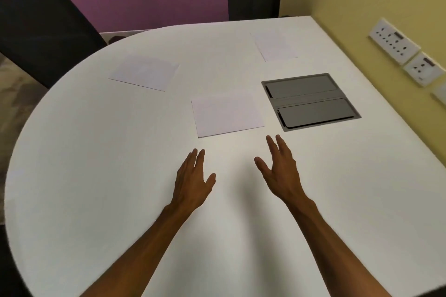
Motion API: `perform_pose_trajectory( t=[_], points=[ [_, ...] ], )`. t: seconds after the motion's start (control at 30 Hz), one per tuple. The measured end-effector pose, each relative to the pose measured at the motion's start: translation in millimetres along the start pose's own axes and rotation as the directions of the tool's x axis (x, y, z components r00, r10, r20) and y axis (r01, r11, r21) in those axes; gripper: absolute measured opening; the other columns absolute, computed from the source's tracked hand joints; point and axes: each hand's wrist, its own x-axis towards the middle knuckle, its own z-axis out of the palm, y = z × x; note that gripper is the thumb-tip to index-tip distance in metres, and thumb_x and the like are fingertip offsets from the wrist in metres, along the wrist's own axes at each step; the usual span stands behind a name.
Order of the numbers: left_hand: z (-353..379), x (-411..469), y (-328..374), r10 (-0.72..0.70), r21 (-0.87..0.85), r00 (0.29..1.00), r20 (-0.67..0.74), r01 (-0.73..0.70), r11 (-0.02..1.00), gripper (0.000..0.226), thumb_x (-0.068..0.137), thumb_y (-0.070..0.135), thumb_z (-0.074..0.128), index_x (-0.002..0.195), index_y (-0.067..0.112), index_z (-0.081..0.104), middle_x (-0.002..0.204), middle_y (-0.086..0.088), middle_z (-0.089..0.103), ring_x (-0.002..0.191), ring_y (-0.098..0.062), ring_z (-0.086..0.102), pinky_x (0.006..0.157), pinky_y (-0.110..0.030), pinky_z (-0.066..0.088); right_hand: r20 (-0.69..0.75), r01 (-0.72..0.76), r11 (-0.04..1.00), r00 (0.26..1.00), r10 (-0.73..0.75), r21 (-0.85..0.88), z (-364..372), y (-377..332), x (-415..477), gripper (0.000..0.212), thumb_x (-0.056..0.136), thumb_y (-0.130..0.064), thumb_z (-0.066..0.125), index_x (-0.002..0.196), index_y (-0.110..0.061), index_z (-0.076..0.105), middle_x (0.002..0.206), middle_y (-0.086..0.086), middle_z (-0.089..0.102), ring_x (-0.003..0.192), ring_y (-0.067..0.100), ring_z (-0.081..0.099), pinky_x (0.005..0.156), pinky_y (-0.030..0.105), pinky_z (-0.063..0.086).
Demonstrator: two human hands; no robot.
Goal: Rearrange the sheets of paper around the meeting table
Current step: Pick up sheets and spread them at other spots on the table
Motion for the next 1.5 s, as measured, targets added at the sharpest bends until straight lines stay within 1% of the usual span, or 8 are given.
perform_pose_trajectory(
  t=[0.2,0.37,0.63,0.87,1.0,1.17,1.37,1.5],
  points=[
    [41,95,-26,-0.09,0.029,0.996,0.027,0.089,0.996,0.071,0.098,0.034,0.058,0.158,0.016,0.024,0.167,-0.003,0.018,0.153,-0.02,0.019,0.121,-0.035,0.02,0.123,-0.006,1.0,0.992,0.005,0.007,40,55,86,0.069,0.1,-0.042,0.055,0.159,-0.021,0.026,0.168,0.005,0.017,0.155,0.023,0.016,0.121,0.043,0.02],
    [57,166,-53,-0.019,0.127,1.0,0.016,0.017,0.992,0.067,0.097,0.025,0.061,0.156,0.015,0.031,0.168,0.0,0.017,0.152,-0.018,0.022,0.121,-0.034,0.022,0.032,-0.186,0.964,0.983,0.183,0.188,65,90,159,0.061,0.096,-0.029,0.066,0.148,-0.008,0.044,0.149,0.016,0.045,0.139,0.031,0.042,0.116,0.042,0.034],
    [65,226,-81,0.04,0.318,0.995,0.086,-0.065,0.946,0.064,0.096,0.034,0.064,0.153,0.02,0.039,0.163,-0.002,0.032,0.145,-0.027,0.035,0.118,-0.037,0.028,0.037,-0.333,0.895,0.941,0.338,0.297,86,127,232,0.063,0.092,-0.028,0.07,0.145,-0.004,0.045,0.137,0.021,0.052,0.124,0.035,0.054,0.107,0.048,0.044],
    [56,249,-76,0.192,0.565,0.966,0.175,-0.258,0.783,0.019,0.099,0.015,0.046,0.107,0.014,0.063,0.108,-0.009,0.063,0.1,-0.031,0.059,0.08,-0.041,0.048,0.006,-0.331,0.892,0.938,0.346,0.308,103,130,242,0.05,0.091,-0.026,0.07,0.134,-0.007,0.052,0.126,0.017,0.055,0.113,0.03,0.058,0.098,0.04,0.048],
    [47,253,-74,0.215,0.641,0.942,0.259,-0.334,0.691,0.027,0.1,0.013,0.037,0.111,0.015,0.062,0.108,-0.003,0.063,0.095,-0.028,0.062,0.074,-0.039,0.047,-0.025,-0.392,0.819,0.896,0.442,0.419,114,123,240,0.043,0.091,-0.025,0.067,0.127,-0.009,0.052,0.113,0.016,0.064,0.102,0.03,0.064,0.096,0.044,0.051],
    [46,260,-70,0.265,0.639,0.943,0.201,-0.331,0.695,0.022,0.099,0.008,0.039,0.098,0.007,0.061,0.098,-0.01,0.065,0.082,-0.034,0.062,0.064,-0.041,0.043,0.08,-0.531,0.567,0.77,0.633,0.63,122,112,240,0.028,0.089,-0.029,0.069,0.103,-0.012,0.051,0.082,0.015,0.071,0.051,0.023,0.065,0.049,0.032,0.056],
    [53,255,-57,0.404,0.593,0.915,-0.005,-0.322,0.738,0.015,0.085,-0.007,0.058,0.085,0.006,0.066,0.082,-0.012,0.068,0.064,-0.036,0.062,0.051,-0.038,0.043,0.43,-0.594,0.06,0.644,0.633,0.802,128,88,252,0.033,0.083,-0.026,0.082,0.083,0.001,0.062,0.074,0.018,0.063,0.062,0.033,0.065,0.075,0.052,0.063],
    [61,247,-50,0.512,0.516,0.853,-0.102,-0.395,0.761,0.02,0.076,-0.009,0.071,0.084,0.009,0.072,0.089,-0.009,0.076,0.063,-0.033,0.068,0.049,-0.036,0.052,0.487,-0.579,-0.061,0.619,0.616,0.813,131,74,259,0.021,0.082,-0.011,0.082,0.089,0.005,0.069,0.078,0.019,0.069,0.065,0.034,0.07,0.071,0.048,0.065]
  ],
)
